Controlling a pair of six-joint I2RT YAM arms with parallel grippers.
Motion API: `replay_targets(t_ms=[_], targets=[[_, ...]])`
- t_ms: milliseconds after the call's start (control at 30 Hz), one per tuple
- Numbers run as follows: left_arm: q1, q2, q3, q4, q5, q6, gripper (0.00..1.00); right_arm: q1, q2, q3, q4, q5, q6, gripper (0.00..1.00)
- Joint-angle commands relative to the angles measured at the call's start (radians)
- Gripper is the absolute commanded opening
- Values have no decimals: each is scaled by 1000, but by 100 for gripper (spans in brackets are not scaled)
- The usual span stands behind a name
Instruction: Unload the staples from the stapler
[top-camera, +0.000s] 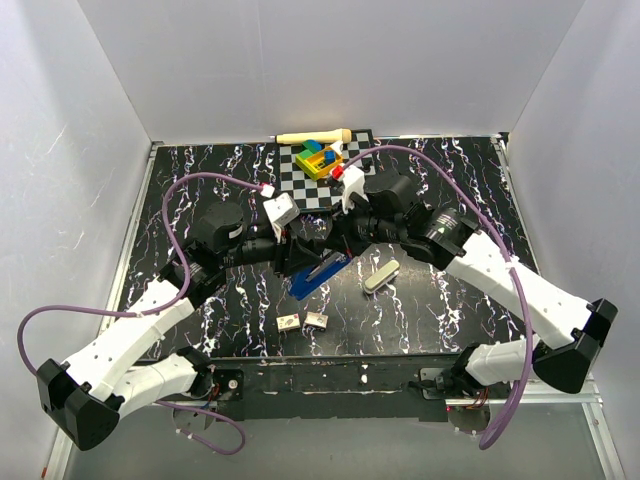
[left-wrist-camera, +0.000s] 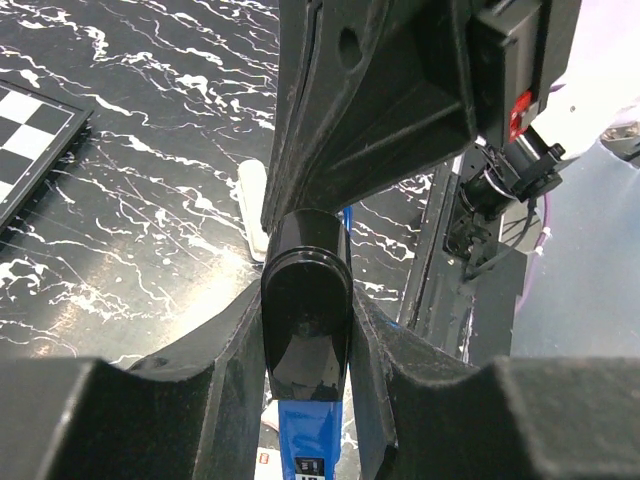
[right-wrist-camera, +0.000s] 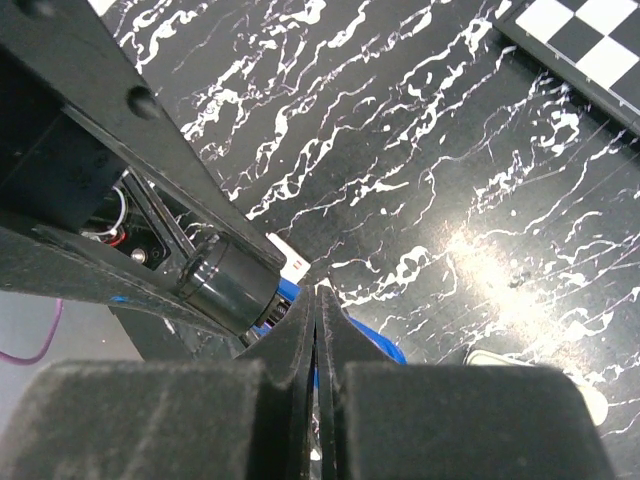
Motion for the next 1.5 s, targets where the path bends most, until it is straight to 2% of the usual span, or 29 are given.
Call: replay_targets(t_ms=[0,267,600,933,1467], targets=[[8,-18,33,73,-49,-17,0,2,9,-19,56,31,34,1],[8,-12,34,134,-150,-55,0,2,15,-100,117,66,74,1],[8,15,30,235,-240,-94,0,-7,49,-191,234,200,70,1],[9,6,34,316,-335,-118,0,-44,75,-276,396,167,93,1],[8,9,0,456,-483,-173,0,-53,112,-323,507,94,145,1]])
